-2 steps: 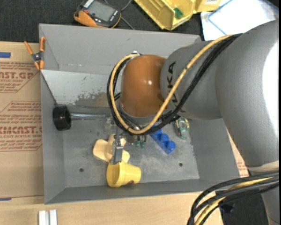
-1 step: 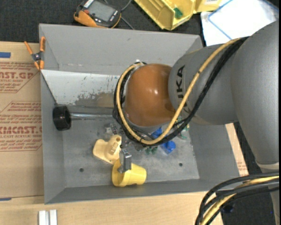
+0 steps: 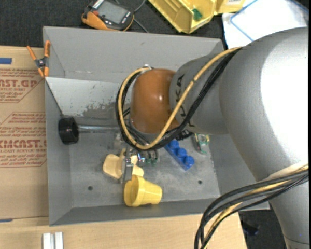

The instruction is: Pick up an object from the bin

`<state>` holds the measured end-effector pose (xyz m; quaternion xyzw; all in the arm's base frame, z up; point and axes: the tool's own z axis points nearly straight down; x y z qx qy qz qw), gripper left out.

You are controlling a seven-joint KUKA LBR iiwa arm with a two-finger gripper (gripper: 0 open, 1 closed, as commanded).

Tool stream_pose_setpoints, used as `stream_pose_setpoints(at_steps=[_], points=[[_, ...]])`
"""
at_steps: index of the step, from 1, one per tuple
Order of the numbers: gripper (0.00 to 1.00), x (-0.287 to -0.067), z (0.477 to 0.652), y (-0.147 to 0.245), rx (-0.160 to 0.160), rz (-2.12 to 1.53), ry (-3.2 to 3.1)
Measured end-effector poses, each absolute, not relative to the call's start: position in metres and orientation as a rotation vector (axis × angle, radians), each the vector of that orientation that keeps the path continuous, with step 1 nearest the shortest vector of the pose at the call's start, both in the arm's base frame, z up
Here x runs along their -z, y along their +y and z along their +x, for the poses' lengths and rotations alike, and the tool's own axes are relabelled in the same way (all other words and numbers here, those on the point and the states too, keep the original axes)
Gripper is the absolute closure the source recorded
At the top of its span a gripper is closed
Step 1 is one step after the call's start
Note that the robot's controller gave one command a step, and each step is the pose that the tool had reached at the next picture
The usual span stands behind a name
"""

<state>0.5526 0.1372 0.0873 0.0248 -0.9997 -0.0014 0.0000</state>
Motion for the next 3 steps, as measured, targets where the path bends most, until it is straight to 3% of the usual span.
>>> stream_pose_setpoints(at_steps=[1, 2, 3], points=[[1.0, -0.328, 0.518, 0.174, 0.01, 0.47, -3.129], [1.0, -0.324, 0.517, 0.173, 0.008, 0.468, -3.122], [1.0, -0.276, 0.505, 0.219, 0.008, 0.865, -3.038]])
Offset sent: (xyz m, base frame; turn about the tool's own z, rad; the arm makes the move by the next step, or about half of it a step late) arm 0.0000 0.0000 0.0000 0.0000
